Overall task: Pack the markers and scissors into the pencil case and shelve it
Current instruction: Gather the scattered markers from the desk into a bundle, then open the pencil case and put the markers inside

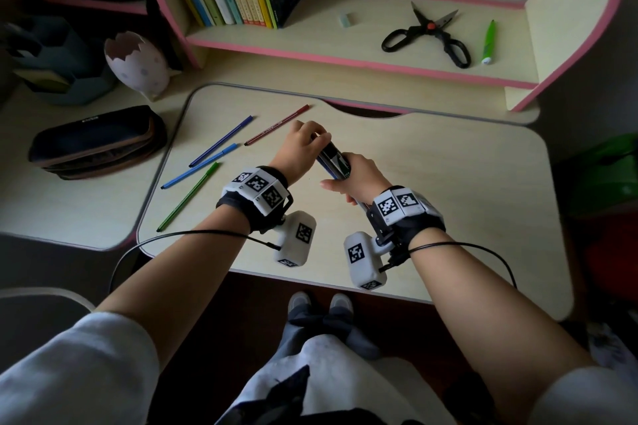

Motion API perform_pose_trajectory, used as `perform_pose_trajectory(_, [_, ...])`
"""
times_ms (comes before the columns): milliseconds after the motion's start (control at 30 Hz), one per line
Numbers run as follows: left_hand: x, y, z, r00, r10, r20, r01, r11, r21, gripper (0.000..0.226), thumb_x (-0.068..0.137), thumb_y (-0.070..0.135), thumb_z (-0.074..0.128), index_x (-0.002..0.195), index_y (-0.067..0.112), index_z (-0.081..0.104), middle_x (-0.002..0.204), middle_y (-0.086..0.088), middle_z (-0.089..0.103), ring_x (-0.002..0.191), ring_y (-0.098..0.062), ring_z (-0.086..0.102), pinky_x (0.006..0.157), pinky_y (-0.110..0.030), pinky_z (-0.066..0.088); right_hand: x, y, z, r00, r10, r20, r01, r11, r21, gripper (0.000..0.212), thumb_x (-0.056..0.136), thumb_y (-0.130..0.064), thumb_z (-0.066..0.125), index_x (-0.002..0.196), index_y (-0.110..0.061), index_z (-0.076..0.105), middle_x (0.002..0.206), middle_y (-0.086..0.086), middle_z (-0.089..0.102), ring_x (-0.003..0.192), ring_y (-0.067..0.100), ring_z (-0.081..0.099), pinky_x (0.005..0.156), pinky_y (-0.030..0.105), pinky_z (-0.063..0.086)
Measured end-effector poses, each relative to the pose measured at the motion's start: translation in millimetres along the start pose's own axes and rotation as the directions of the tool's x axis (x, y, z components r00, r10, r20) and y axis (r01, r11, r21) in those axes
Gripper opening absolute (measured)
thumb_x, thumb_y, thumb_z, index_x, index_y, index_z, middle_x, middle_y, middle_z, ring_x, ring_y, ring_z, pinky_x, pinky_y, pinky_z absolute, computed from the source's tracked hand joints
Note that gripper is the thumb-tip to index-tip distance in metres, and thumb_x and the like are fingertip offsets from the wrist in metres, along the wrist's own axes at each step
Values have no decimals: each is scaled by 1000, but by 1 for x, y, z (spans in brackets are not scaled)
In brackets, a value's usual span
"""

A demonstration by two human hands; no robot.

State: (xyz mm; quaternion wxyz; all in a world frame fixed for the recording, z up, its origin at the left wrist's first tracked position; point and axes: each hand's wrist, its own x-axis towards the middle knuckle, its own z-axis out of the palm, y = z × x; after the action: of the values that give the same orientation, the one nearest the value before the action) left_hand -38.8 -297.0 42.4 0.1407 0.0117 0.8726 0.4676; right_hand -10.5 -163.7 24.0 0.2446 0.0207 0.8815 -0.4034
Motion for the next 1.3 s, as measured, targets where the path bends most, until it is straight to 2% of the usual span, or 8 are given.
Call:
perform_pose_trajectory(233, [0,0,-7,997,-34,-69,35,999,11,31,94,25,45,112,2,55,120,-19,47,105,-32,52,96,-44,46,7,-9,-3,1000,-10,-5,10,1000,-4,22,80,-17,63,100,-14,56,63,2,59,45,18,53,48,27,47])
perform_pose_trajectory(333, [-2,-2,-11,992,-28,-123,35,998,54,31,94,27,45,111,3,55,116,-18,50,96,-23,49,85,-30,42,10,-14,-4,1000,-31,1,31,999,-34,22,78,-12,60,100,-14,56,64,1,58,44,19,53,46,24,47])
perform_pose_trajectory(467, [-8,-8,-18,986,-52,-157,65,995,79,32,94,30,45,111,5,55,112,-15,53,91,-18,48,79,-28,39,13,-20,0,997,-77,22,79,992,-103,28,77,-8,59,104,-11,57,75,4,60,47,18,54,45,23,45])
perform_pose_trajectory(633, [-25,-23,-31,970,-96,-225,113,992,62,31,93,31,47,107,6,58,105,-15,59,89,-21,53,74,-27,40,16,-34,12,985,-163,54,171,953,-250,28,76,-11,60,104,-8,59,94,15,68,67,29,60,67,36,56])
perform_pose_trajectory(767, [-39,-37,-48,953,-118,-278,138,989,52,28,92,33,49,103,9,60,92,-4,58,81,-15,52,62,-16,36,19,-48,26,970,-226,86,242,915,-323,29,77,-14,61,105,-9,60,100,15,69,85,35,65,74,38,56])
perform_pose_trajectory(933, [-49,-60,-74,933,-182,-311,188,982,-12,27,91,31,53,101,8,61,96,-13,65,86,-26,58,74,-30,41,28,-69,51,959,-255,127,285,863,-417,31,78,-16,62,108,-9,57,105,15,67,96,34,63,78,34,50])
perform_pose_trajectory(1167, [-58,-102,-120,912,-231,-340,224,973,-58,25,90,29,54,100,8,62,92,-13,64,79,-19,54,66,-24,40,46,-108,96,959,-240,152,284,846,-452,28,76,-15,63,103,-10,60,104,16,68,97,35,63,80,35,50])
perform_pose_trajectory(1300, [-57,-134,-163,900,-226,-372,220,974,-60,22,90,22,53,101,5,62,100,-19,65,93,-31,59,76,-29,41,62,-141,127,967,-219,126,253,863,-437,28,74,-13,64,101,-8,62,103,18,68,97,36,63,78,35,49])
